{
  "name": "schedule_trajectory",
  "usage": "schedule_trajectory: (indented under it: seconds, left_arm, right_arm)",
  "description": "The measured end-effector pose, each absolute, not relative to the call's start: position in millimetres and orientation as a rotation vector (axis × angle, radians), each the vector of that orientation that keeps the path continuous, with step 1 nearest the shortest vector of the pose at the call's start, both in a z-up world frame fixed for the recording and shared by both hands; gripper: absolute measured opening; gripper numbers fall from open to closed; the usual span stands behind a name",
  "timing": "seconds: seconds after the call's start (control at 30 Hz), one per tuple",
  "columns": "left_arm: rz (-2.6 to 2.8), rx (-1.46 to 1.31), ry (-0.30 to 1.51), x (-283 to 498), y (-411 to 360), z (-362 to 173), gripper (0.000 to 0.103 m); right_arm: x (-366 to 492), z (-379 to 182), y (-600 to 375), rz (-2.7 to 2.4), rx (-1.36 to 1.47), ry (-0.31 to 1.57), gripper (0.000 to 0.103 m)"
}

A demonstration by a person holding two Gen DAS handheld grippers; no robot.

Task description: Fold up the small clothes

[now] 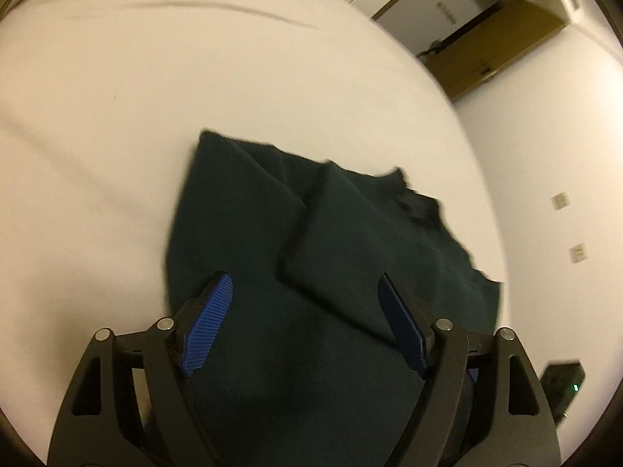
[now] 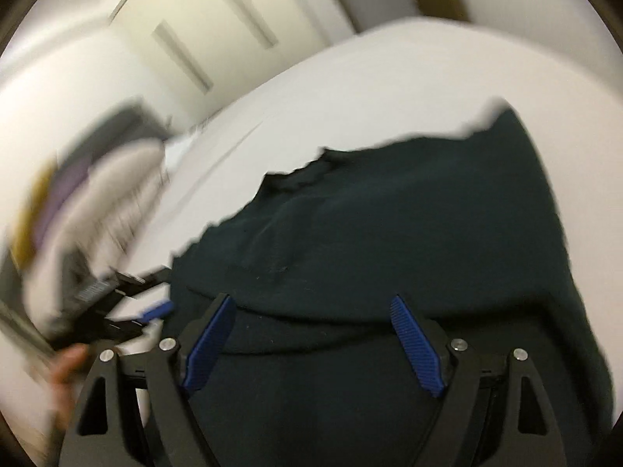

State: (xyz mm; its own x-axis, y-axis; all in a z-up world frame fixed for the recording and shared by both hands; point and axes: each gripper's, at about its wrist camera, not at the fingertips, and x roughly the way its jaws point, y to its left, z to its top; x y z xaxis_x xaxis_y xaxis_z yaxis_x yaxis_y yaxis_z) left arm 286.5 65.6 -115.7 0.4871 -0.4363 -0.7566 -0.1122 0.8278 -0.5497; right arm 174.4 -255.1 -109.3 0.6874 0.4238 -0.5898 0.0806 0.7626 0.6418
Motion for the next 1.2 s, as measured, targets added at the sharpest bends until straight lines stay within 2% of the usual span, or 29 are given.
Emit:
schedule_trajectory:
  seconds: [0.1,0.17,0.3,0.33,0.37,0.4,0.43,0.5,0.6,0.73,0.83,1.0,1.2]
  left_arm:
    - [-0.197,-0.503,1.110,307,52,-118,0.079]
    - [-0.190,-0.413,1.143,319,36,-125,0.079]
    - [-0.154,-0.331,1.137,322,20,-126,0.078]
    - [-0.145,-0.310,1.132,321,17,-125,0.074]
    - [-0.138,-0.299,1.128,321,15,-124,0.061]
    - [-0.136,-0.289,1.120,321,15,-122,0.044]
    - [-0.161,-0.308,1.120,322,16,-122,0.035]
    - [-0.167,-0.320,1.117,318,17,-119,0.025]
    - [-0.177,-0.339,1.094,311,19,-115,0.017]
    - [-0.210,-0.383,1.058,287,28,-100,0.013]
    - [-0.239,-0.392,1.034,272,23,-92,0.012]
    - [-0.292,-0.428,0.979,253,19,-84,0.012]
    - [-0.297,-0.440,1.061,257,16,-119,0.012]
  right_arm:
    - [164,-131,-294,0.176,0.902,0.808,0.084]
    - [164,-145,-315,0.184,1.065,0.773,0.077]
    - [170,-154,-338,0.207,1.225,0.700,0.076]
    - [172,-156,-341,0.210,1.257,0.693,0.077]
    - [174,-158,-342,0.222,1.288,0.681,0.077]
    - [174,-158,-343,0.230,1.301,0.675,0.077]
    - [176,-158,-342,0.239,1.316,0.670,0.078]
    - [181,-158,-338,0.237,1.323,0.667,0.078]
    - [189,-155,-338,0.236,1.322,0.655,0.078]
    - [185,-161,-359,0.213,1.407,0.584,0.076]
    - [178,-169,-373,0.215,1.453,0.557,0.070]
    - [178,-190,-391,0.315,1.586,0.497,0.069]
    - [179,-195,-390,0.336,1.612,0.466,0.066]
